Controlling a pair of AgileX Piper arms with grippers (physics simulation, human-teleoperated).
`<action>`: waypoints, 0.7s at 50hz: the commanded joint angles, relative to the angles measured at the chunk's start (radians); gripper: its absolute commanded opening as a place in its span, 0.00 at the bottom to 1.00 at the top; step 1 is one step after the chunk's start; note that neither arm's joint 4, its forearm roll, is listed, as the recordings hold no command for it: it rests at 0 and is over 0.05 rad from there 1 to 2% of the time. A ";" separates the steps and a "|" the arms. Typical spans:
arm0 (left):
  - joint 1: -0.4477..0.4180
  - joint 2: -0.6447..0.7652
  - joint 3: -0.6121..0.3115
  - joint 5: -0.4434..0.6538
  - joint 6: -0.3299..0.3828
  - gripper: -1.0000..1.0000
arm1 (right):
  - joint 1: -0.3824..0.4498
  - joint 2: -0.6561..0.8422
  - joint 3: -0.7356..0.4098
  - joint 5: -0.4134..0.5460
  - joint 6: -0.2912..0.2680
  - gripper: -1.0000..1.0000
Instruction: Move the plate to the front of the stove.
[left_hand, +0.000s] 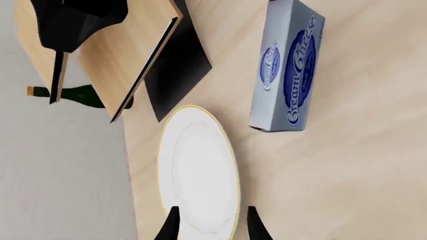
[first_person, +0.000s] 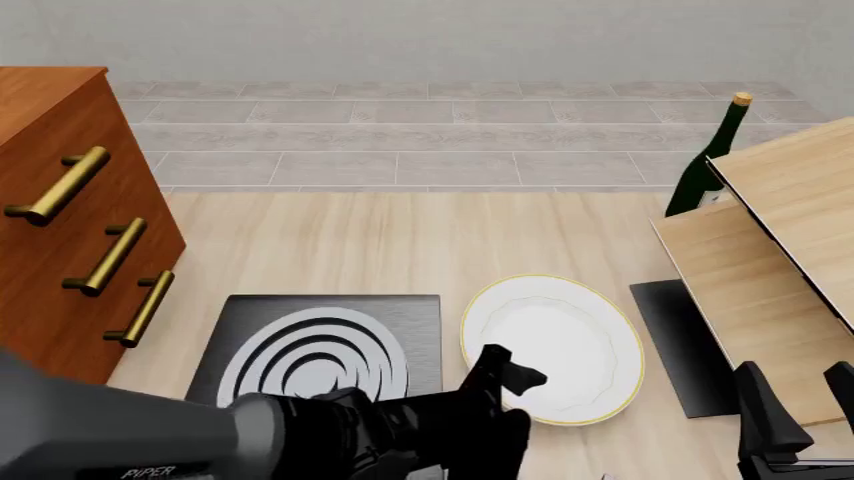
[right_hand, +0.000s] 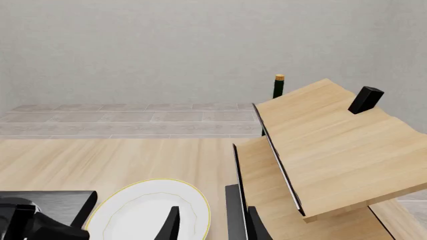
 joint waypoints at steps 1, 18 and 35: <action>0.011 0.030 -0.002 -0.016 0.011 1.00 | 0.000 0.000 0.000 0.000 0.000 1.00; 0.015 0.064 -0.031 -0.017 0.011 1.00 | 0.000 0.000 0.000 0.000 0.000 1.00; 0.049 0.114 -0.037 -0.043 0.022 1.00 | 0.000 0.000 0.000 0.000 0.000 1.00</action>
